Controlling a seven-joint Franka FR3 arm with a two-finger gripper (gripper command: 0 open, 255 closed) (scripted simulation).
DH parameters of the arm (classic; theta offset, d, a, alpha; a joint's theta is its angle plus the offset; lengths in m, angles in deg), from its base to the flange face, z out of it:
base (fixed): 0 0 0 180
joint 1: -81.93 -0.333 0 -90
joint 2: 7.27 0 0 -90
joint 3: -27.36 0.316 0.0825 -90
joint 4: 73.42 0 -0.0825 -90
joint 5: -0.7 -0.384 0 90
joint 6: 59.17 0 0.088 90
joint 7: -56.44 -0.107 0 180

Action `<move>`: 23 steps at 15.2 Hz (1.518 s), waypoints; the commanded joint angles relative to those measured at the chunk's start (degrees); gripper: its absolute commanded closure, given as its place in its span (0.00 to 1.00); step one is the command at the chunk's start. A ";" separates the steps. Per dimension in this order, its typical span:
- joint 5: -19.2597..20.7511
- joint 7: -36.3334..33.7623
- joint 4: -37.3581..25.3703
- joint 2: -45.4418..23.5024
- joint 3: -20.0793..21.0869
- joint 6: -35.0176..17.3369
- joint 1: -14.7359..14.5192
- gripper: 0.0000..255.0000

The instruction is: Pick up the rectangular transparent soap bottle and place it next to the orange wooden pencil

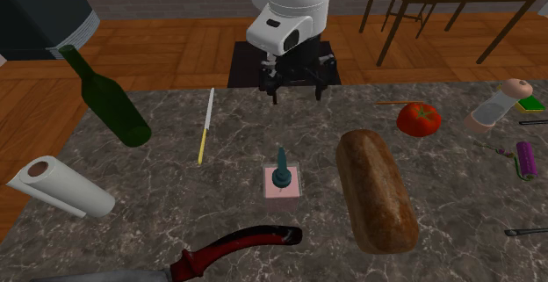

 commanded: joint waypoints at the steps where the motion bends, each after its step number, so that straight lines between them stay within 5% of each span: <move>1: 0.27 0.11 -3.27 -4.59 -0.25 -1.43 0.27 0.00; 9: 0.94 0.23 -19.51 -22.28 -1.16 -3.33 1.19 0.00; 23: 0.74 0.37 -16.52 -24.51 -1.05 -8.55 1.12 0.00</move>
